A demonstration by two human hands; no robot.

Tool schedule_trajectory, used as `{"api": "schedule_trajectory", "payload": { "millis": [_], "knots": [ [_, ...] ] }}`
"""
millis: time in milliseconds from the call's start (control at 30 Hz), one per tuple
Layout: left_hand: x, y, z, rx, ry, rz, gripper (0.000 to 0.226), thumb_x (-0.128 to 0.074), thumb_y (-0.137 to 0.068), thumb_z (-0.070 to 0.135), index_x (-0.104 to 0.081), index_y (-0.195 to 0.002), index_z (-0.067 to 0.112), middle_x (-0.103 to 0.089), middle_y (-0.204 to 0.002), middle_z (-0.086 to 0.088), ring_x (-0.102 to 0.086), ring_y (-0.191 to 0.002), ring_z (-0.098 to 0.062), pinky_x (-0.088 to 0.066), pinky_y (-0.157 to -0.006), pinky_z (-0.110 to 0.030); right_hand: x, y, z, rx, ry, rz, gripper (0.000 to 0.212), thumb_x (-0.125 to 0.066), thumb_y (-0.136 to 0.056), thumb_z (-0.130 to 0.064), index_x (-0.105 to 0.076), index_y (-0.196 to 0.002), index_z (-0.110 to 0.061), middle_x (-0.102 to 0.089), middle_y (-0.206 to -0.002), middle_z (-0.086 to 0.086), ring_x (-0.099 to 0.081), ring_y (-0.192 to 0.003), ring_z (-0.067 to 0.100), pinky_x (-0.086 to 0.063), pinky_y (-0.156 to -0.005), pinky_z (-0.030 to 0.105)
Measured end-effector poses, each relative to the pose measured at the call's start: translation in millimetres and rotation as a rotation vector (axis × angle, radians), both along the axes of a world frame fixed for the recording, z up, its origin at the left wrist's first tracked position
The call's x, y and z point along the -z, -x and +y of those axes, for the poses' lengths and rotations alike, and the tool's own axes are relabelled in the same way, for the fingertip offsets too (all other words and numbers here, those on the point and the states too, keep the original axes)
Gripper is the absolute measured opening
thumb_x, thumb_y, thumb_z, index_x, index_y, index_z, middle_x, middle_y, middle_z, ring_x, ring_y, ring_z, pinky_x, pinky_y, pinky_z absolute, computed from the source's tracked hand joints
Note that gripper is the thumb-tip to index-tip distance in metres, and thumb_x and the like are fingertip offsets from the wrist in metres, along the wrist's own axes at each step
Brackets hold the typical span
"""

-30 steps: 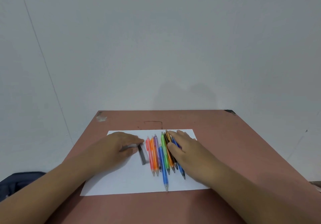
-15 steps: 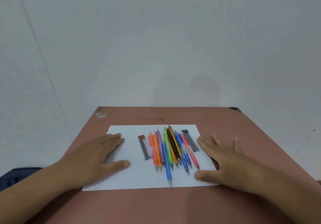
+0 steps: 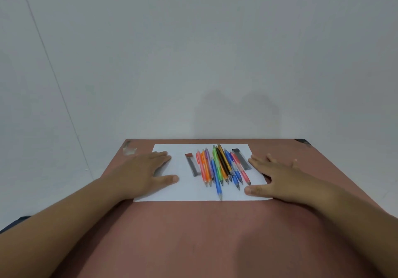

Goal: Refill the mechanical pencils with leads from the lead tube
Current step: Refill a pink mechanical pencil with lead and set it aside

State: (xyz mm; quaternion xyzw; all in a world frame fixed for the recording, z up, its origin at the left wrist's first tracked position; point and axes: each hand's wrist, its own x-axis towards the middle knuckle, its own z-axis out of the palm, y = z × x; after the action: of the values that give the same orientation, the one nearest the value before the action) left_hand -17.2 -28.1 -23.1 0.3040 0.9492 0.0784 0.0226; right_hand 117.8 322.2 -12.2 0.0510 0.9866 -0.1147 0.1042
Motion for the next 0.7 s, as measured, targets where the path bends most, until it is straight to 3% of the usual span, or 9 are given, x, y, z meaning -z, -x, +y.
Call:
{"api": "schedule_trajectory", "payload": {
  "millis": [67, 200, 300, 433, 700],
  "knots": [
    [-2.9, 2.0, 4.4, 0.006, -0.006, 0.015, 0.079, -0.035, -0.087, 0.08, -0.034, -0.151, 0.034, -0.039, -0.153, 0.018, -0.035, -0.14, -0.006, -0.024, -0.113, -0.03, 0.0, 6.2, 2.6, 0.006, 0.002, 0.001, 0.112, -0.039, -0.066, -0.097, 0.001, -0.157, -0.046, 0.002, -0.165, -0.026, 0.011, -0.154, 0.009, 0.009, -0.118, 0.066],
    [-4.1, 7.5, 8.7, -0.003, 0.015, 0.028, 0.075, -0.032, -0.089, 0.08, -0.036, -0.149, 0.036, -0.04, -0.152, 0.017, -0.035, -0.14, -0.007, -0.012, -0.12, -0.042, 0.3, 15.7, 8.6, 0.006, -0.013, -0.006, 0.111, -0.039, -0.066, -0.098, 0.001, -0.157, -0.046, 0.004, -0.165, -0.025, 0.01, -0.154, 0.008, 0.005, -0.12, 0.065],
    [-3.7, 11.5, 10.5, 0.006, 0.004, 0.036, 0.072, -0.032, -0.09, 0.078, -0.041, -0.145, 0.033, -0.046, -0.148, 0.013, -0.038, -0.139, -0.008, -0.015, -0.116, -0.043, 1.4, 20.1, 11.7, 0.003, -0.017, -0.005, 0.112, -0.038, -0.066, -0.098, 0.001, -0.157, -0.046, 0.004, -0.165, -0.025, 0.01, -0.154, 0.009, 0.004, -0.12, 0.065],
    [0.2, 17.6, 11.6, -0.005, 0.009, 0.014, 0.086, -0.028, -0.085, 0.085, -0.027, -0.155, 0.035, -0.023, -0.163, 0.017, -0.017, -0.151, -0.005, -0.009, -0.123, -0.048, 1.8, 24.4, 15.4, 0.01, -0.01, -0.006, 0.112, -0.039, -0.065, -0.098, 0.0, -0.157, -0.048, 0.003, -0.165, -0.025, 0.01, -0.154, 0.009, 0.006, -0.12, 0.064],
    [-0.1, 17.8, 14.8, -0.025, -0.007, 0.018, 0.085, -0.031, -0.086, 0.083, -0.026, -0.156, 0.035, -0.021, -0.164, 0.015, -0.016, -0.152, -0.006, -0.011, -0.123, -0.046, 2.9, 30.5, 20.0, 0.008, -0.003, -0.02, 0.117, -0.037, -0.059, -0.102, 0.0, -0.157, -0.048, 0.004, -0.164, -0.026, 0.01, -0.154, 0.009, 0.002, -0.12, 0.065]
  ]
}}
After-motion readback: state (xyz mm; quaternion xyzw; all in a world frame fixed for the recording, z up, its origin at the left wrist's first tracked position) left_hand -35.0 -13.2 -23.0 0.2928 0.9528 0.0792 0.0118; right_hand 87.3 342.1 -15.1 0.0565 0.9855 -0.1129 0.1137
